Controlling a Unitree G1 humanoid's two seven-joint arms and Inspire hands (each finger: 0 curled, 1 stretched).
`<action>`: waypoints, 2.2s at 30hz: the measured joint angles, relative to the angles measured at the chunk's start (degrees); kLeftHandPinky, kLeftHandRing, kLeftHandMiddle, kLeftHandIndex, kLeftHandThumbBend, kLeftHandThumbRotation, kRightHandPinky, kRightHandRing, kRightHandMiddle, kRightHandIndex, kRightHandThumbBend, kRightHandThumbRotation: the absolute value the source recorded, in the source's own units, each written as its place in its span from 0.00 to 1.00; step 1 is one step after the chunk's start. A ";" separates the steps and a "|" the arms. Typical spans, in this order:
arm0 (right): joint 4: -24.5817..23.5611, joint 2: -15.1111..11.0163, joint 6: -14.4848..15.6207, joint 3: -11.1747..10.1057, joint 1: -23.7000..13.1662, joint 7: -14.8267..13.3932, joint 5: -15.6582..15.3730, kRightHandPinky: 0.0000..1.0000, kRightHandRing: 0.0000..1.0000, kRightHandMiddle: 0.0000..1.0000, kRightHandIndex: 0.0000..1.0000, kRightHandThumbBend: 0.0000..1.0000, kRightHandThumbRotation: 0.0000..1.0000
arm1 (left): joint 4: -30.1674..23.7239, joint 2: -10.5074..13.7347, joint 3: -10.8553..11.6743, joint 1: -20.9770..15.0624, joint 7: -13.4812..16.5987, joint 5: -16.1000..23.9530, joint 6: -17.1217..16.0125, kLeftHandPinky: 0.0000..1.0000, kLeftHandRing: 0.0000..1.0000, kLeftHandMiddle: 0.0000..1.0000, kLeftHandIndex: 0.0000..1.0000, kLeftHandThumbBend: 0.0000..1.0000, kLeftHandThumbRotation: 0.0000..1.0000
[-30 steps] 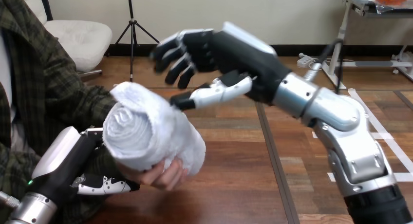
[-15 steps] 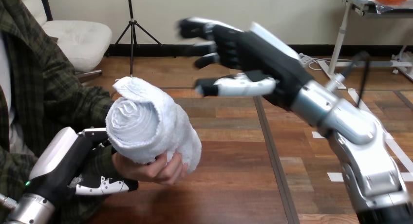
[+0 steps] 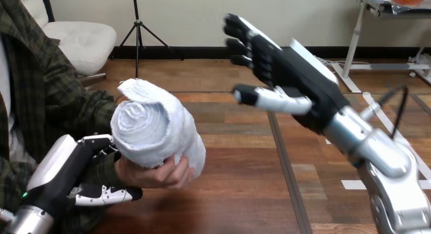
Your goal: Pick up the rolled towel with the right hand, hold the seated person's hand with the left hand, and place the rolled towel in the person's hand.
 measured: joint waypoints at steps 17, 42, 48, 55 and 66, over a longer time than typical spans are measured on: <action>-5.14 -0.28 -0.95 -2.41 9.99 -0.21 2.95 0.99 1.00 1.00 1.00 1.00 0.54 | 3.25 -0.03 0.09 0.01 2.16 0.21 -4.56 0.91 0.96 0.98 0.98 1.00 0.60; -2.90 -0.13 -4.90 -3.30 20.17 0.07 3.81 0.98 1.00 1.00 1.00 1.00 0.54 | 4.49 -2.38 -1.52 0.77 6.52 4.00 -7.08 0.99 1.00 1.00 1.00 1.00 0.80; 0.80 0.16 -8.18 -3.30 21.31 0.25 3.77 0.96 1.00 1.00 1.00 1.00 0.55 | 5.82 -3.68 -1.85 0.88 9.08 5.57 -9.62 1.00 1.00 1.00 1.00 1.00 0.83; 4.69 0.24 -10.86 -3.29 22.37 0.39 3.49 0.95 1.00 1.00 1.00 1.00 0.55 | 7.37 -5.07 -2.60 0.85 12.32 7.71 -13.02 1.00 1.00 1.00 1.00 1.00 0.84; 8.74 0.57 -13.42 -3.29 24.51 0.33 3.31 0.97 1.00 1.00 1.00 1.00 0.54 | 9.88 -8.05 -3.48 0.63 16.65 9.95 -17.48 1.00 1.00 1.00 1.00 1.00 0.82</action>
